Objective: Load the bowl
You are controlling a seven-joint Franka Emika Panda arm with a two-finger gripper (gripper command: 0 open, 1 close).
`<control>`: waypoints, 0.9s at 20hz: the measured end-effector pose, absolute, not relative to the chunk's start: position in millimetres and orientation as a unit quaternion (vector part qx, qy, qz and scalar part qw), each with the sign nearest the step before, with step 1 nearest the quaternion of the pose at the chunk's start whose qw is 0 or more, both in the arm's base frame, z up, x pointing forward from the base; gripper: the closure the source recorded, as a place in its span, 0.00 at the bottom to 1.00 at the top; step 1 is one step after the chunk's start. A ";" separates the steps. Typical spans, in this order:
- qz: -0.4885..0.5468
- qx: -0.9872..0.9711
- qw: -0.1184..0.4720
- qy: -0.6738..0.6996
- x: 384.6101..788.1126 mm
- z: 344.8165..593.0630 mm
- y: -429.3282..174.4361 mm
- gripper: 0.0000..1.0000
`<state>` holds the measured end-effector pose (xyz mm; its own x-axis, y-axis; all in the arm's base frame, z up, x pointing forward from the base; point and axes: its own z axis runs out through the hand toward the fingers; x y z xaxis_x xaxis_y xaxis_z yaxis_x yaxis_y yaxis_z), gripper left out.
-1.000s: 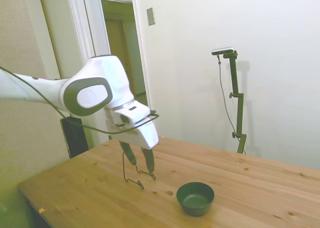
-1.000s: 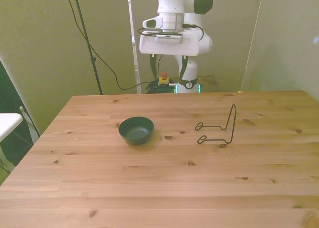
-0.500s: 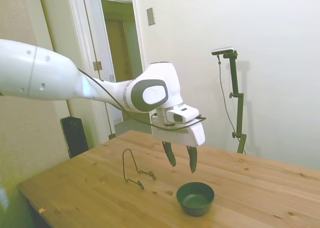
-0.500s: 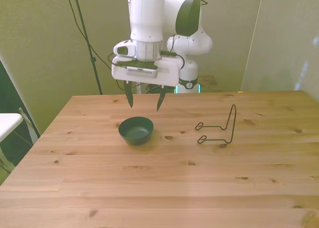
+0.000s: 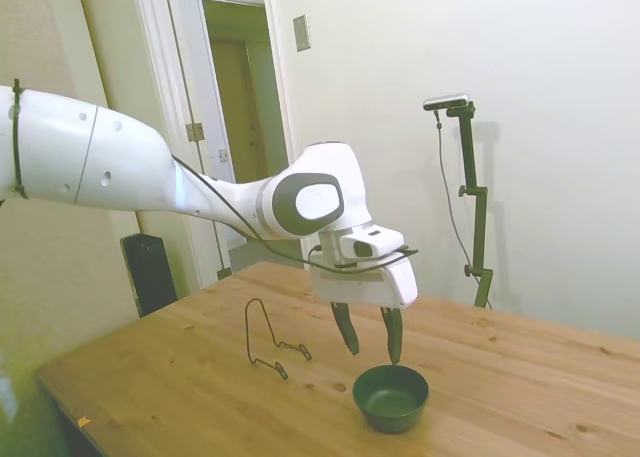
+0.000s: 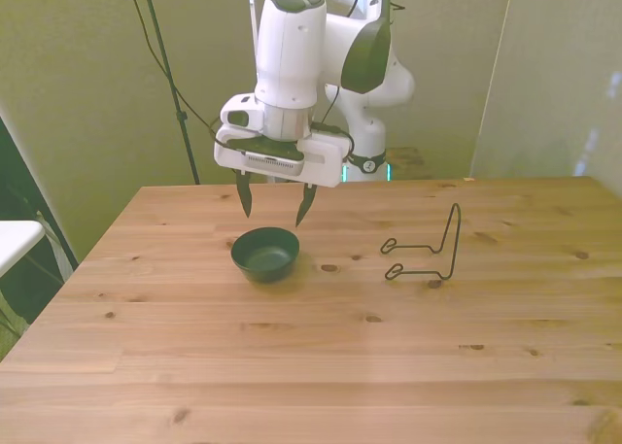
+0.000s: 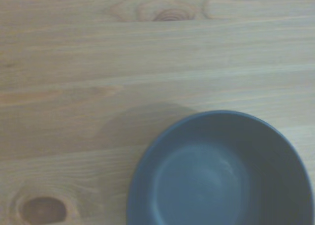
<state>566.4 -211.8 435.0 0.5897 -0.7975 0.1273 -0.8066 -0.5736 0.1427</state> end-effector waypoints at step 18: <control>0.013 0.895 0.050 -0.443 584.3 400.1 -176.4 0.00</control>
<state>584.3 -176.4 400.1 0.6066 -0.7921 0.0679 -0.7947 -0.6019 0.0789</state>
